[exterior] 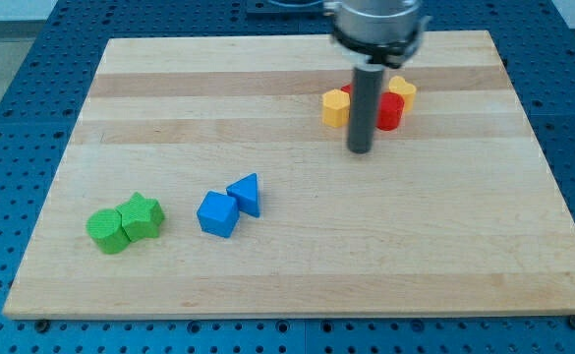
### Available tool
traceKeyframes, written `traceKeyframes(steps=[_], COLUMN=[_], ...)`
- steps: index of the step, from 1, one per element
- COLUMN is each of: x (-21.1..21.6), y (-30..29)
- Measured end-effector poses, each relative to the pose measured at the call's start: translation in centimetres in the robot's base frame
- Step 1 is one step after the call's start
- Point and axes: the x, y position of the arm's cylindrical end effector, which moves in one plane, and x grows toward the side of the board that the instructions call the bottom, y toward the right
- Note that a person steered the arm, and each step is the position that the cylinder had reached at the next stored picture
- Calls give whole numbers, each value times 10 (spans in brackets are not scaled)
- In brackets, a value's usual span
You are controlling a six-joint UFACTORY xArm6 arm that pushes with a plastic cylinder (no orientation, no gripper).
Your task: Move the red circle along with the red star up a bit
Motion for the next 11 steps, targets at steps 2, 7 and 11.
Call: traceKeyframes(steps=[2,7,11], x=[-17,-60,-45], y=[51,3,33])
